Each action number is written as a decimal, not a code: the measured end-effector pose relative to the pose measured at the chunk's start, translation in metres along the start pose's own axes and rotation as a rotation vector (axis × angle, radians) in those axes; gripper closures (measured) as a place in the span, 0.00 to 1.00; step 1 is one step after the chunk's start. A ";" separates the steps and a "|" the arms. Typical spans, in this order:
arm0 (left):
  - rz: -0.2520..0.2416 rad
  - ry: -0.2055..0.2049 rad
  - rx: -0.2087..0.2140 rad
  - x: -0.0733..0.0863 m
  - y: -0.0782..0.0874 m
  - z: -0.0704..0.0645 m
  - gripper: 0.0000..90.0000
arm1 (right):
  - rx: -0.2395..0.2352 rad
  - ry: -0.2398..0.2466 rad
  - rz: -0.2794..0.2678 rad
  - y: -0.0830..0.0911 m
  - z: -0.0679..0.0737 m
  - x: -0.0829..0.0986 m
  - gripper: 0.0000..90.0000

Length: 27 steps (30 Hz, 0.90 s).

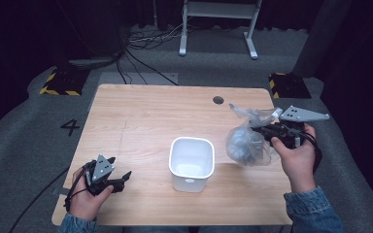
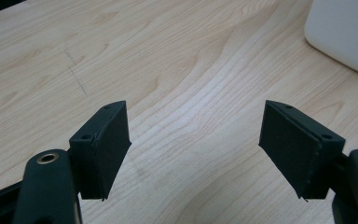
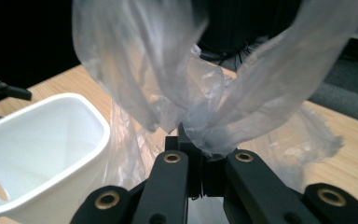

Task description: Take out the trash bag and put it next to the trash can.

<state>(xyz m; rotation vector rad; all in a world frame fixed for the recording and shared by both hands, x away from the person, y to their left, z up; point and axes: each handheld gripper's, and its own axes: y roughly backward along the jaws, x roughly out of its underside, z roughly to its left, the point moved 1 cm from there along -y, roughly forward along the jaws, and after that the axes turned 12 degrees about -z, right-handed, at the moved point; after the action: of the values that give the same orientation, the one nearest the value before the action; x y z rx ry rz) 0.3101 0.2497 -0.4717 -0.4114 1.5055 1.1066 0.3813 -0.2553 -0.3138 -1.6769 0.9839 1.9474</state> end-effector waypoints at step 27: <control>0.035 -0.022 0.033 0.007 -0.008 -0.009 0.25 | -0.030 -0.067 0.111 -0.045 -0.002 0.055 0.84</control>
<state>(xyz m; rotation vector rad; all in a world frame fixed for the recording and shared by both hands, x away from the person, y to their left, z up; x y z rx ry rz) 0.3094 0.2408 -0.4825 -0.3505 1.5139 1.1089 0.4025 -0.2347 -0.3785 -1.5929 1.0480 2.0855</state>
